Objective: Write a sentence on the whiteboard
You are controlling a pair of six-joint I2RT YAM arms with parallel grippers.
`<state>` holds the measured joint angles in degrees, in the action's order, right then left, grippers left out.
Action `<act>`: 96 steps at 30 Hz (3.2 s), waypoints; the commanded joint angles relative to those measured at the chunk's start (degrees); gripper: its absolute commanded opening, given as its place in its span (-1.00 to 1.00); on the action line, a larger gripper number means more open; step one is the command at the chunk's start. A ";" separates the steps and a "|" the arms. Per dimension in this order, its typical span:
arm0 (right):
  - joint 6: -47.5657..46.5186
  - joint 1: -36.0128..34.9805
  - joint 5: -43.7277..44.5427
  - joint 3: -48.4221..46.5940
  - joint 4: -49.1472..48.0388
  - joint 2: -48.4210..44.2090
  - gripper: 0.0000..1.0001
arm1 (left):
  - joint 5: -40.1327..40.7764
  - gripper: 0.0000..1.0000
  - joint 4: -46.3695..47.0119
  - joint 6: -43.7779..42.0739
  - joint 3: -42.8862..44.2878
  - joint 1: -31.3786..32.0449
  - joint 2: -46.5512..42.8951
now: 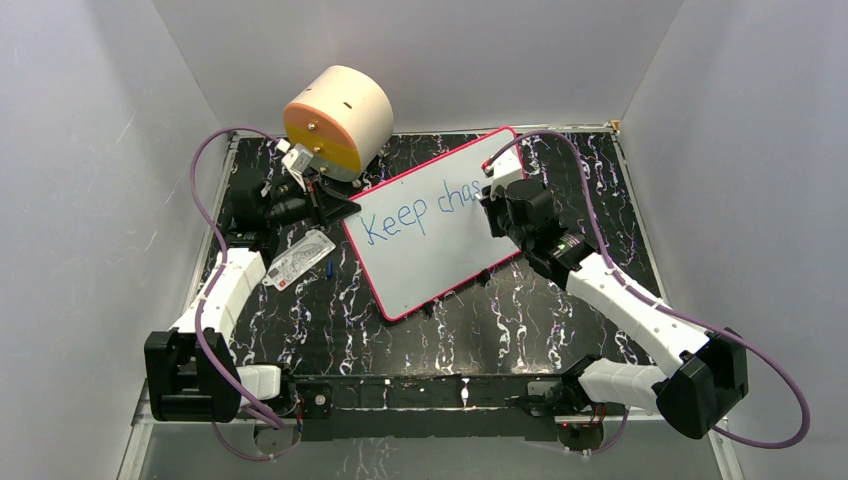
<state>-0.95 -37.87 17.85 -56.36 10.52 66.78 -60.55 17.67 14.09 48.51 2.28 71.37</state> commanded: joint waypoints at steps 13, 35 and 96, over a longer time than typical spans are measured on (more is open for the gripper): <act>1.04 1.17 2.54 -1.63 -5.04 -3.97 -1.00 | -1.91 -1.00 -3.78 -6.17 -0.70 1.76 1.05; -1.25 3.16 -0.44 -4.67 -9.44 -0.50 -1.00 | -2.11 -1.00 -3.91 -6.26 -0.70 1.82 1.14; 0.51 4.46 -1.93 -0.61 -2.99 -0.28 -1.00 | -2.11 -1.00 -3.85 -6.25 -0.74 1.85 1.13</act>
<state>-1.06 -33.76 16.38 -57.41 7.38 67.22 -60.75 17.61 13.98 48.62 2.28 71.44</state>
